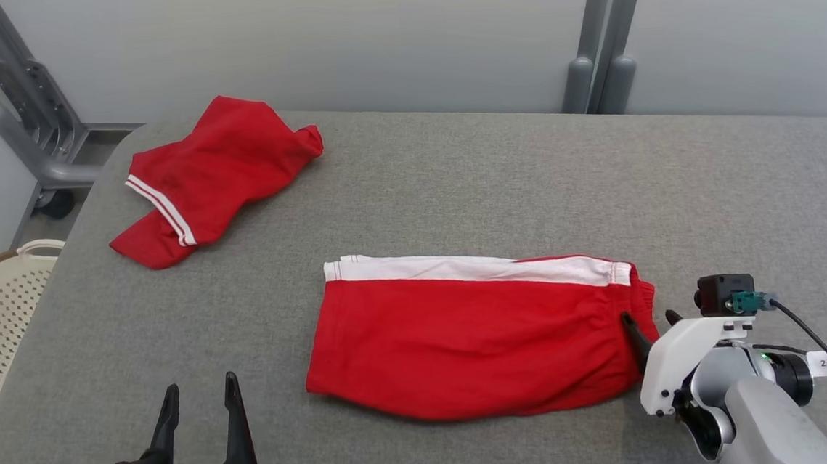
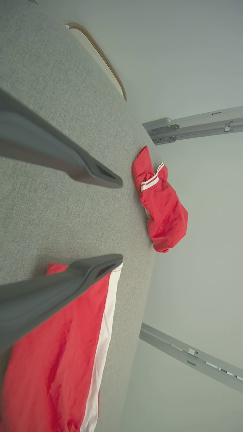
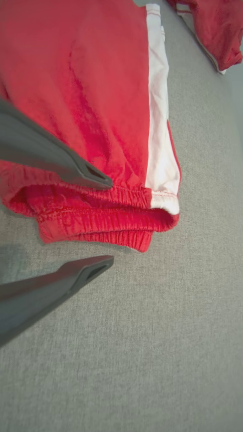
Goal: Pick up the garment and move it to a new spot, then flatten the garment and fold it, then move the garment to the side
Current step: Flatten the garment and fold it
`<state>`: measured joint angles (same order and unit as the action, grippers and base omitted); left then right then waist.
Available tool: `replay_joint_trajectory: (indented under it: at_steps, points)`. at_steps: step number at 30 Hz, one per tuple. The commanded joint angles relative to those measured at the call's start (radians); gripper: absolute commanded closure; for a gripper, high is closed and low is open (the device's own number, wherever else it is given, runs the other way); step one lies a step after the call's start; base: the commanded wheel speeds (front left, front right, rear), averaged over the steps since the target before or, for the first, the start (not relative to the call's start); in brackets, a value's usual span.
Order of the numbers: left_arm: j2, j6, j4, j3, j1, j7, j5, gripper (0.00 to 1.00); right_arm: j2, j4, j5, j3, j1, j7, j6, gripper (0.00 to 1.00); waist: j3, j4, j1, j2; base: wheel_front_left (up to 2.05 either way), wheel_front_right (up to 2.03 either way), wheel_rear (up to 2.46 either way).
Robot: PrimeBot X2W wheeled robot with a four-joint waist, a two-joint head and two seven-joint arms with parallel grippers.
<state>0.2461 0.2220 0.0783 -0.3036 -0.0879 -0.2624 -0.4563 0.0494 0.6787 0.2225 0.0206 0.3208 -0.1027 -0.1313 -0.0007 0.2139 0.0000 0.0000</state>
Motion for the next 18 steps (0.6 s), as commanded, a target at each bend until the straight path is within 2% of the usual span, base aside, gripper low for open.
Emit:
replay_joint_trajectory:
  at_steps: [1,8,15,16,17,18]
  points:
    - [-0.003,-0.005,0.003,0.005,0.013,-0.003,0.005,0.00,0.002,0.033,-0.013,0.013,0.020,-0.005,0.001,0.00,0.012,0.021,0.0000,0.0000,0.00,0.00,0.00]
    - [-0.022,-0.017,0.009,0.012,0.015,-0.003,0.015,0.00,0.003,0.177,0.015,0.050,0.084,-0.021,0.001,0.00,0.022,0.052,0.0000,0.0000,0.00,0.00,0.00]
    - [-0.033,-0.024,0.013,0.024,0.011,-0.003,0.022,0.00,0.000,0.245,0.106,0.020,0.113,-0.051,0.001,0.00,0.027,0.055,0.0000,0.0000,0.00,0.00,0.00]
    - [-0.035,-0.026,0.013,0.026,0.010,-0.003,0.023,0.00,-0.001,0.252,0.116,0.009,0.118,-0.057,0.001,0.17,0.028,0.053,0.0000,0.0000,0.00,0.00,0.00]
    - [-0.037,-0.029,0.014,0.027,0.011,-0.003,0.025,0.00,-0.002,0.258,0.122,-0.004,0.123,-0.065,0.001,0.42,0.029,0.051,0.0000,0.0000,0.00,0.00,0.00]
    - [-0.038,-0.029,0.015,0.028,0.012,-0.003,0.027,0.00,-0.002,0.263,0.129,-0.015,0.130,-0.068,0.000,0.56,0.030,0.049,0.0000,0.0000,0.00,0.00,0.00]
